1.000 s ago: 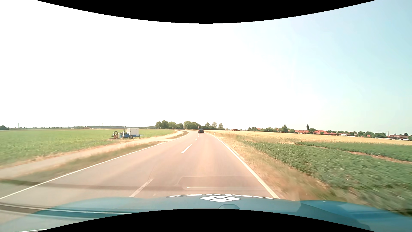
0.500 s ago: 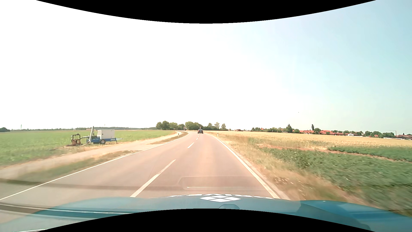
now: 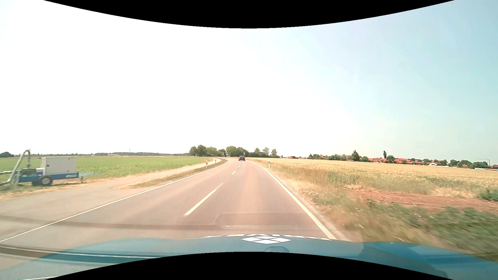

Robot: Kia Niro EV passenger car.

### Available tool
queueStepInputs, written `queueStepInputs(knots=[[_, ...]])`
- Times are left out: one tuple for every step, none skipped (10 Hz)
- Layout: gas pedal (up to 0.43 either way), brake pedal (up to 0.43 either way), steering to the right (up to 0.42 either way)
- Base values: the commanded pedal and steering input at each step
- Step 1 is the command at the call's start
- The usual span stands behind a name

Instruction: Follow the waypoints while adhering to traffic rules and regulations

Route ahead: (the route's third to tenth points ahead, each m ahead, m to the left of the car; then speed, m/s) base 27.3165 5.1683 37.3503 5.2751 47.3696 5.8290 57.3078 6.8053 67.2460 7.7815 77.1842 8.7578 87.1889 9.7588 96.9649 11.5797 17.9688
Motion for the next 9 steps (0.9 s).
queueStepInputs(knots=[[0.169, 0.000, -0.010], [0.169, 0.000, -0.010], [0.169, 0.000, -0.010], [0.169, 0.000, -0.010], [0.169, 0.000, -0.010], [0.169, 0.000, -0.010], [0.169, 0.000, -0.009], [0.169, 0.000, -0.009], [0.169, 0.000, -0.010]])
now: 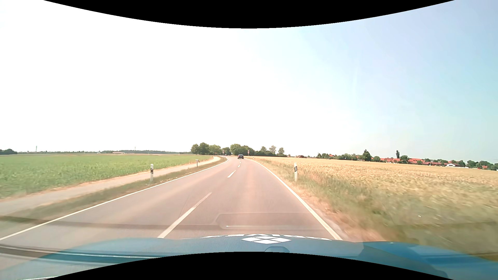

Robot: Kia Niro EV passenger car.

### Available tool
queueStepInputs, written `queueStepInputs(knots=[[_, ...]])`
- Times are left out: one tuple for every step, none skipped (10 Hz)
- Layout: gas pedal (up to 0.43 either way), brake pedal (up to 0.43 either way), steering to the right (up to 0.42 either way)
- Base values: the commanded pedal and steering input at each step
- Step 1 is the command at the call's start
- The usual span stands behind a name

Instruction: Follow the waypoints while adhering to traffic rules and regulations

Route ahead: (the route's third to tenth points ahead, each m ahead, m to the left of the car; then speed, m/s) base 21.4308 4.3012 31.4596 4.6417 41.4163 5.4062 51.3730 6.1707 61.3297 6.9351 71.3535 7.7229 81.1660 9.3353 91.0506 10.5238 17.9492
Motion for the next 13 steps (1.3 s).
queueStepInputs(knots=[[0.169, 0.000, -0.009], [0.169, 0.000, -0.009], [0.169, 0.000, -0.009], [0.169, 0.000, -0.008], [0.169, 0.000, -0.008], [0.169, 0.000, -0.008], [0.177, 0.000, -0.008], [0.177, 0.000, -0.008], [0.177, 0.000, -0.008], [0.177, 0.000, -0.008], [0.189, 0.000, -0.008], [0.189, 0.000, -0.008], [0.189, 0.000, -0.008]])
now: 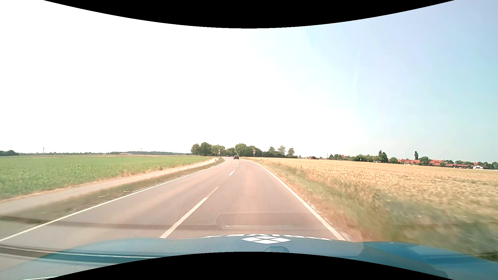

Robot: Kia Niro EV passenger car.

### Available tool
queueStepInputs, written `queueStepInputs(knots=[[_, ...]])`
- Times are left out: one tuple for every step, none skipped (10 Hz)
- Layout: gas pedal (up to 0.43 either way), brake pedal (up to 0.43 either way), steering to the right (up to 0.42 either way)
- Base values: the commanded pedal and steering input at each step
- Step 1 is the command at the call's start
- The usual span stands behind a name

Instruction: Follow the waypoints while adhering to traffic rules and regulations

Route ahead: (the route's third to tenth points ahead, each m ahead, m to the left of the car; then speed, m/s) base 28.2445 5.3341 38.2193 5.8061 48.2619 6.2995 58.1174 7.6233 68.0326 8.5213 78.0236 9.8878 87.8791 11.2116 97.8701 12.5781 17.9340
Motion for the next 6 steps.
queueStepInputs(knots=[[0.189, 0.000, -0.008], [0.189, 0.000, -0.009], [0.189, 0.000, -0.009], [0.189, 0.000, -0.011], [0.189, 0.000, -0.011], [0.189, 0.000, -0.012]])
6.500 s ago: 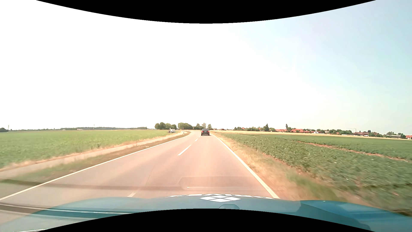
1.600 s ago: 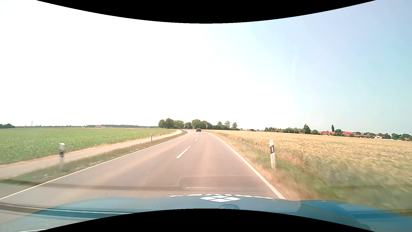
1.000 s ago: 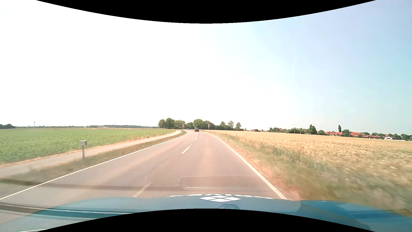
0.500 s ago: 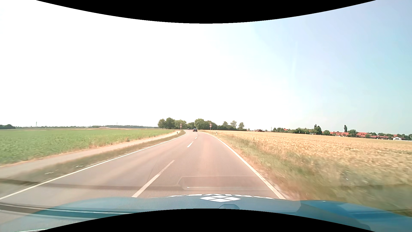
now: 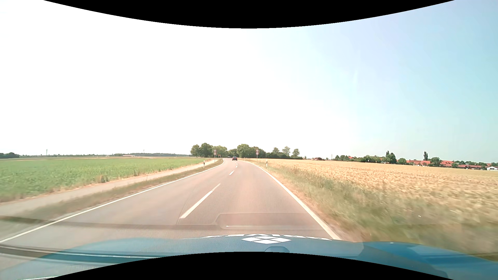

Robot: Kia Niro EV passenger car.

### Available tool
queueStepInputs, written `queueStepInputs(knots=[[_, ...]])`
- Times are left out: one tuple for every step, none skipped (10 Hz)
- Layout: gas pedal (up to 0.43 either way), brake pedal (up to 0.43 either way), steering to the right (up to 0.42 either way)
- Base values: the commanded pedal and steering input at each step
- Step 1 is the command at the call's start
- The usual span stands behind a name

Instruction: Follow the waypoints while adhering to traffic rules and regulations

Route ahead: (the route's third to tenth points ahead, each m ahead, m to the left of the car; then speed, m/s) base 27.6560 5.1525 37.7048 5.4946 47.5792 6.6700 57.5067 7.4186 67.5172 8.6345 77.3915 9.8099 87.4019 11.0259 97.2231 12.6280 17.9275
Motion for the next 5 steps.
queueStepInputs(knots=[[0.189, 0.000, -0.012], [0.189, 0.000, -0.013], [0.189, 0.000, -0.015], [0.189, 0.000, -0.015], [0.189, 0.000, -0.015]])
